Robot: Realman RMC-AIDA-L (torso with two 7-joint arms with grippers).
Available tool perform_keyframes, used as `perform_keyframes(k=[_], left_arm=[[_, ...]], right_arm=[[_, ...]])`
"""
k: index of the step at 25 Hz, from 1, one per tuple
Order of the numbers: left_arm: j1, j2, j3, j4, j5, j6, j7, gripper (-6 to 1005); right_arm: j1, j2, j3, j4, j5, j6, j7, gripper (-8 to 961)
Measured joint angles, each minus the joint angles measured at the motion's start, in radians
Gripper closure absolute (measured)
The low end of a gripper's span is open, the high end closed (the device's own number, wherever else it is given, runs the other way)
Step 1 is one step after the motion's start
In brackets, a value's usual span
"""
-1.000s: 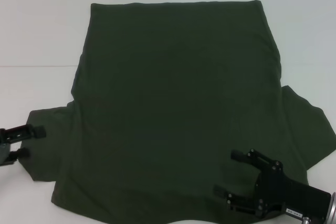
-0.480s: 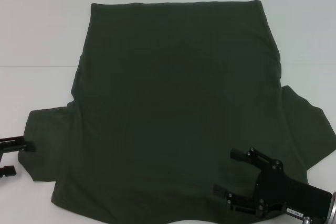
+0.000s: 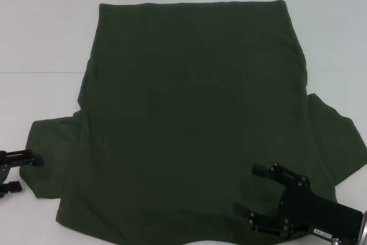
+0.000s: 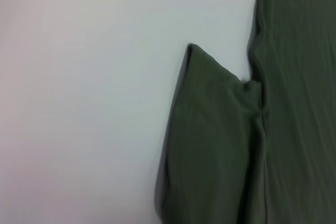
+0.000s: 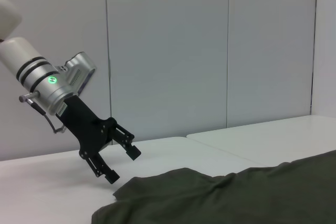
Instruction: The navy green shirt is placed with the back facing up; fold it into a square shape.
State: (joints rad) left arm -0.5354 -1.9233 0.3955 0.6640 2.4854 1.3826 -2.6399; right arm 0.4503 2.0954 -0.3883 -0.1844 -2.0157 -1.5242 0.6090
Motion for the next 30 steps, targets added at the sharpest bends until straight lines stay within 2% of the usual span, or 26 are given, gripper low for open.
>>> perform_keyframes(k=[14, 30], left_arm=[[-0.004, -0.004, 0.002, -0.050, 0.001, -0.075, 0.010, 108], [-0.021, -0.014, 0.002, -0.061, 0.001, -0.094, 0.011, 155]], right_arm=[[-0.001, 0.002, 0.002, 0.000, 0.000, 0.000, 0.000, 22], [0.003, 0.002, 0.002, 0.002, 0.000, 0.003, 0.000, 23]])
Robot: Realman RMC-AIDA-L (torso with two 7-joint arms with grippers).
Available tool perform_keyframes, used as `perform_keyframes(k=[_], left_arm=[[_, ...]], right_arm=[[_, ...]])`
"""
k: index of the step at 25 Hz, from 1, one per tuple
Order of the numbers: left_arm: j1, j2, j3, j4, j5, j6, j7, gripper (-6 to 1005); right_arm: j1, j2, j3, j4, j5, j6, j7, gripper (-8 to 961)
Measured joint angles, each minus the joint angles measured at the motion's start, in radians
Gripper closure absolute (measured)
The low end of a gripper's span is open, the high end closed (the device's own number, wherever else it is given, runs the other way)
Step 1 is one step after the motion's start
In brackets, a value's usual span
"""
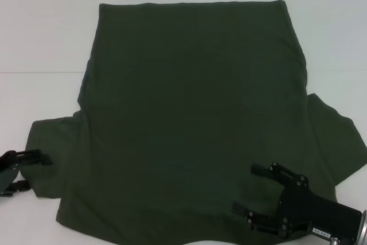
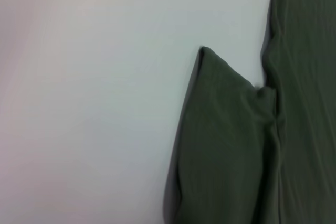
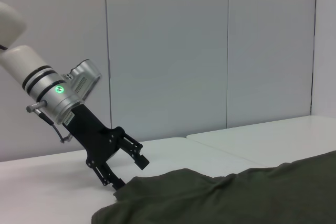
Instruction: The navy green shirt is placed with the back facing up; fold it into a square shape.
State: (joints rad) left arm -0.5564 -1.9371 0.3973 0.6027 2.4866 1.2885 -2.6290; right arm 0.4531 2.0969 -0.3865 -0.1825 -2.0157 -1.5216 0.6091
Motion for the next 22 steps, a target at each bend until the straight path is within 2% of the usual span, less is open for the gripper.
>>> perform_keyframes(k=[14, 22], left_arm=[[-0.016, -0.003, 0.025, -0.014, -0.006, -0.017, -0.001, 196], [-0.027, -0.015, 0.024, -0.014, -0.006, -0.028, 0.000, 220]], right_arm=[[0.000, 0.000, 0.000, 0.000, 0.000, 0.000, 0.000, 23], [0.002, 0.000, 0.000, 0.000, 0.000, -0.001, 0.000, 22]])
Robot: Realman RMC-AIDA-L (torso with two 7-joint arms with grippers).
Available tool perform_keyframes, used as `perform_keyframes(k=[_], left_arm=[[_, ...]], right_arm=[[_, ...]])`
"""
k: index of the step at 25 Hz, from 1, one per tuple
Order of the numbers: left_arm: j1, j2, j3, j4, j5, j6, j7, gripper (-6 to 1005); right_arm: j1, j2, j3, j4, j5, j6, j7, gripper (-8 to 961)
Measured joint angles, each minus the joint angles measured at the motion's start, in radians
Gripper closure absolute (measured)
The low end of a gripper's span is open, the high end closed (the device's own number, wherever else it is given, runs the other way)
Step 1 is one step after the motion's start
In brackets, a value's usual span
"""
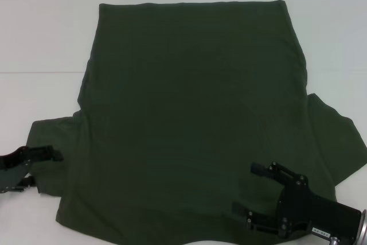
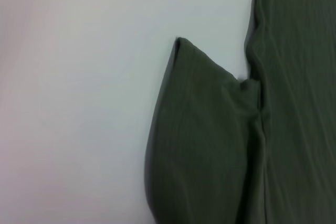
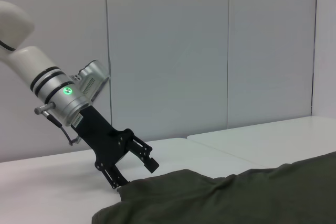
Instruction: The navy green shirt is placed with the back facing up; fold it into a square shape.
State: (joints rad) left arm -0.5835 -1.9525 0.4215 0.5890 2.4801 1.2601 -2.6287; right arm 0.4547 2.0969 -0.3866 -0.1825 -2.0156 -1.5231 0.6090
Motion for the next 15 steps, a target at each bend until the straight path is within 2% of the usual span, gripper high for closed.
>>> perform_keyframes(k=[6, 13, 15], left_arm=[[-0.002, 0.000, 0.004, 0.000, 0.005, -0.010, 0.001, 237], [-0.010, -0.004, 0.063, 0.008, -0.001, -0.016, 0.049, 258], [-0.015, -0.005, 0.064, 0.008, -0.001, -0.020, 0.049, 333]], right_arm=[[0.001, 0.000, 0.000, 0.000, 0.000, -0.001, 0.000, 23], [0.002, 0.000, 0.000, -0.001, 0.003, -0.002, 0.000, 22], [0.002, 0.000, 0.000, 0.000, 0.007, -0.002, 0.000, 22]])
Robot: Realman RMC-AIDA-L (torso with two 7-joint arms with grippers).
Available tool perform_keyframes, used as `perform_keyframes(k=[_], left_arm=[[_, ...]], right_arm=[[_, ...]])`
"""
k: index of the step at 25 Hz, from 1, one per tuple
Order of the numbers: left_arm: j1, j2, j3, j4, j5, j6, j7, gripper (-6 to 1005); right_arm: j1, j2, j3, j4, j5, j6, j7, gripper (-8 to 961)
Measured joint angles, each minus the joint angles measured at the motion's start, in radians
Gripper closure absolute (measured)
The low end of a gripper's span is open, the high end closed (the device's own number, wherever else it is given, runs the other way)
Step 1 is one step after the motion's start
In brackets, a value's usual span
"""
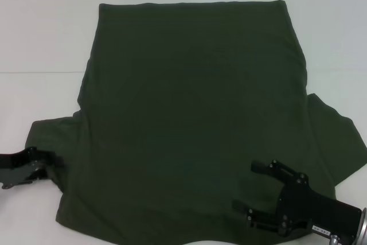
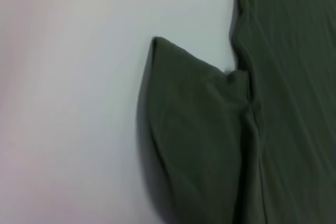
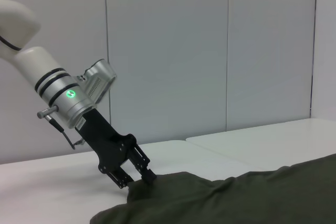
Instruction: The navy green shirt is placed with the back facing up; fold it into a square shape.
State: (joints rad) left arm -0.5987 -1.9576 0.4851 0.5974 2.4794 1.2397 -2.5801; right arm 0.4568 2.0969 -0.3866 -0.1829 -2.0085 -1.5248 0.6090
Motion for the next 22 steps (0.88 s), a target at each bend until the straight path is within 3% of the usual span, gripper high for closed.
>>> perform_keyframes(k=[18, 22], left_arm=[[0.006, -0.010, 0.001, 0.015, 0.003, -0.040, -0.004, 929], [0.007, -0.010, 0.000, 0.015, 0.002, -0.038, -0.004, 949]], right_arm=[[-0.002, 0.000, 0.000, -0.001, 0.005, -0.011, 0.000, 23], [-0.002, 0.000, 0.000, -0.001, 0.006, -0.012, 0.000, 23]])
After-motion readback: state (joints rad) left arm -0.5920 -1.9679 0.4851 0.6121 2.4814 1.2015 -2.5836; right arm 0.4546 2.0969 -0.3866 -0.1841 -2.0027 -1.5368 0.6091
